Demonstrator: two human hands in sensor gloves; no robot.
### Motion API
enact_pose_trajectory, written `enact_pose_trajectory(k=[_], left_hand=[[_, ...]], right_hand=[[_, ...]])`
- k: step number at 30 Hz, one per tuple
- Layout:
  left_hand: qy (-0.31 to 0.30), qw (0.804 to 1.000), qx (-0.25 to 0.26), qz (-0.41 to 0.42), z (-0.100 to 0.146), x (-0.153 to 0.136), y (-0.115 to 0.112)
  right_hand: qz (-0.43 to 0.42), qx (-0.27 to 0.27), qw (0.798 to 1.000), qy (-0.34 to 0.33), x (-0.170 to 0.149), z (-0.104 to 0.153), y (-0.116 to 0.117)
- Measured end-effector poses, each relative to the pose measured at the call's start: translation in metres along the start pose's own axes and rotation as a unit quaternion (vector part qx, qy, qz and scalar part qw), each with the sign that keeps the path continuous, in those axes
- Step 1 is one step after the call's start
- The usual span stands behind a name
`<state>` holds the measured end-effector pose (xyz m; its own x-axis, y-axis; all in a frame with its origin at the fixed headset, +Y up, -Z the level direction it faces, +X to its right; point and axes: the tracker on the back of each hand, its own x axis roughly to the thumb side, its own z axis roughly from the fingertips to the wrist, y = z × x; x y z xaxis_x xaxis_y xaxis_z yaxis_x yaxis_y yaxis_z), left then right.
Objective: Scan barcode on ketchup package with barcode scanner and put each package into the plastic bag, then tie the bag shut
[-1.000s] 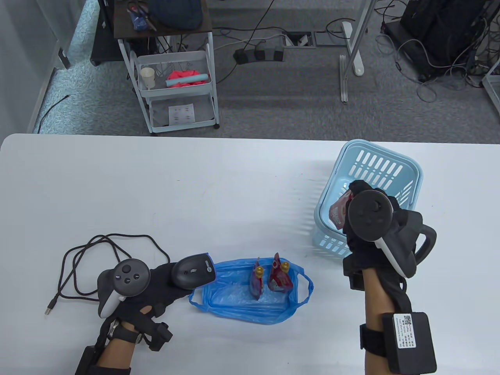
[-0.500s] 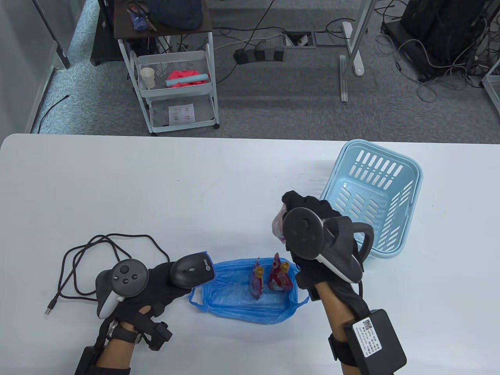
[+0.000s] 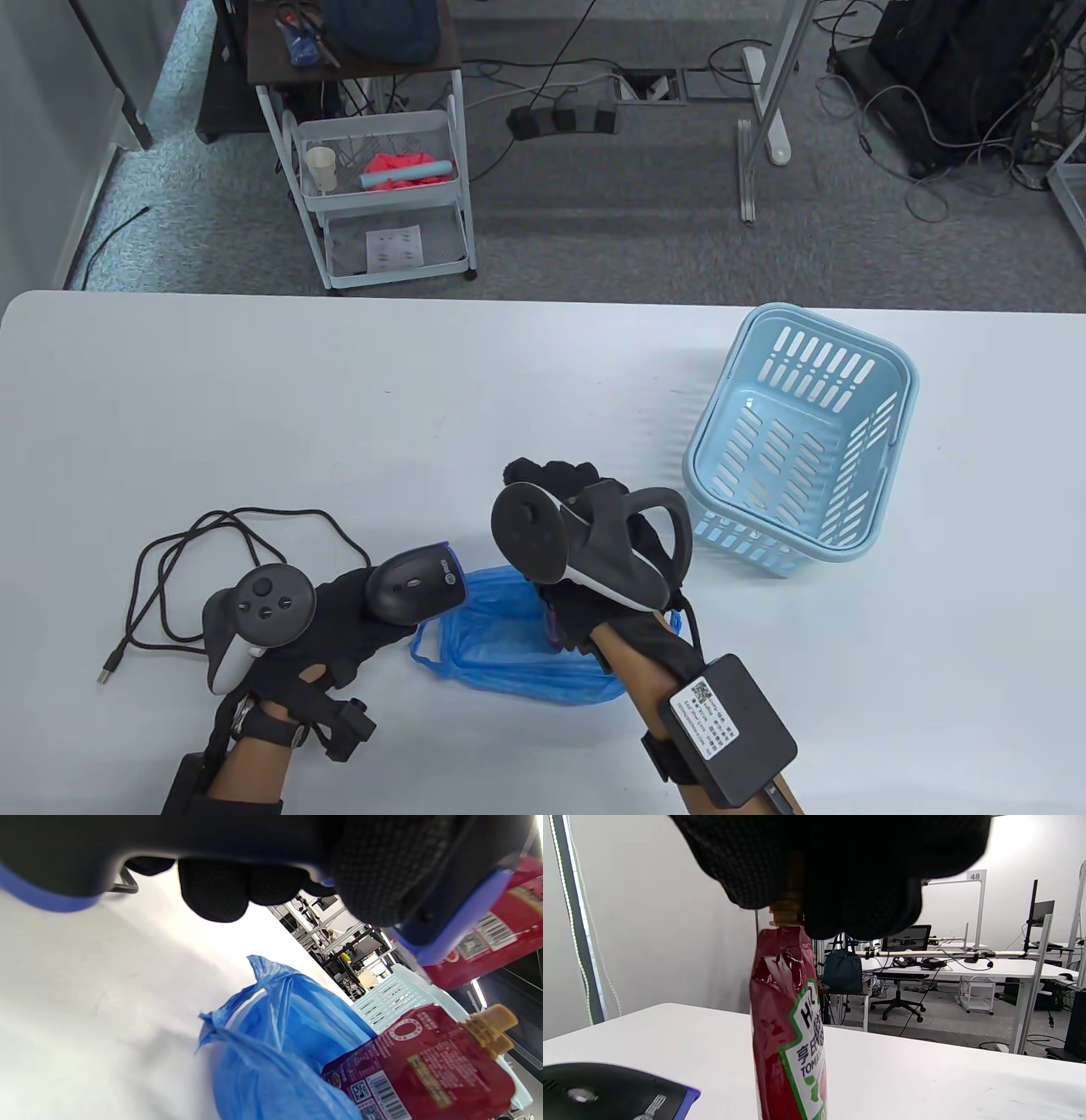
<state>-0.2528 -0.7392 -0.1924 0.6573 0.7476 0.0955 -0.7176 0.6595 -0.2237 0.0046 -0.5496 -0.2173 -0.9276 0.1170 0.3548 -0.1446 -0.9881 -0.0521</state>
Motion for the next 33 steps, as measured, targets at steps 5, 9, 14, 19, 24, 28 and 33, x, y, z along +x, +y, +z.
enact_pose_trajectory(k=[5,9,14,19,24,28,33], left_hand=[[-0.008,1.0,-0.001,0.013,0.0,0.0,0.0],[-0.009,1.0,-0.01,0.002,0.0,0.001,-0.002],[-0.015,1.0,-0.015,-0.003,-0.001,0.002,-0.004],[-0.016,1.0,-0.022,-0.004,-0.001,0.002,-0.006],[-0.017,0.999,-0.027,-0.007,-0.002,0.003,-0.008],[-0.018,0.999,-0.029,-0.007,-0.002,0.003,-0.008],[-0.02,0.999,-0.031,-0.011,-0.002,0.004,-0.009]], right_hand=[[0.004,0.024,1.0,-0.016,0.01,-0.002,0.016],[0.004,0.041,0.999,-0.024,0.015,-0.003,0.027],[0.005,0.053,0.998,-0.031,0.018,-0.004,0.036],[0.004,0.057,0.998,-0.033,0.02,-0.005,0.039],[0.005,0.059,0.998,-0.034,0.021,-0.005,0.039],[0.006,0.06,0.998,-0.034,0.021,-0.004,0.039],[0.004,0.06,0.998,-0.032,0.02,-0.004,0.04]])
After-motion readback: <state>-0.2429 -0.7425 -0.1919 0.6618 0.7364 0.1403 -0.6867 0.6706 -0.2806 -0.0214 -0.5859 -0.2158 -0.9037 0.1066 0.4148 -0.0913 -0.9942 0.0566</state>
